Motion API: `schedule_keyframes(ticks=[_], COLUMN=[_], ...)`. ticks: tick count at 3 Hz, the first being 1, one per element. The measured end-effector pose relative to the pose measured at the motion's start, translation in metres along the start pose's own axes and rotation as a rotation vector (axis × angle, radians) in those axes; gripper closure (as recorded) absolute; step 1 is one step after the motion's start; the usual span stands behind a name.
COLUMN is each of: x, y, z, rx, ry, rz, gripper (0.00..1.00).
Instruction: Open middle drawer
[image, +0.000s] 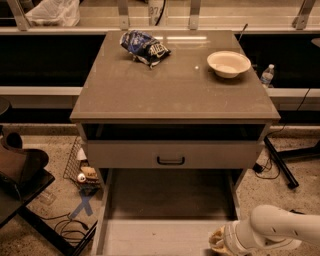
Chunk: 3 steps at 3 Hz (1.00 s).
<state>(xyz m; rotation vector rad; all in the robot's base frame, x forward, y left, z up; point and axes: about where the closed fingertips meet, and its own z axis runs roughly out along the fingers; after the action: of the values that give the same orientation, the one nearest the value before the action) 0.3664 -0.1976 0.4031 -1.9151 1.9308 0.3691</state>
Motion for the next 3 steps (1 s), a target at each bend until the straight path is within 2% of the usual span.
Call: schedule_keyframes(ticks=[1, 2, 3], x=[-0.002, -0.006, -0.007], y=[0.039, 0.062, 0.062], z=[-0.005, -0.014, -0.017], rx=[-0.041, -0.069, -0.069], ry=[0.013, 0.022, 0.021], rz=[0.042, 0.067, 0.067], gripper=[1.00, 0.79, 0.48])
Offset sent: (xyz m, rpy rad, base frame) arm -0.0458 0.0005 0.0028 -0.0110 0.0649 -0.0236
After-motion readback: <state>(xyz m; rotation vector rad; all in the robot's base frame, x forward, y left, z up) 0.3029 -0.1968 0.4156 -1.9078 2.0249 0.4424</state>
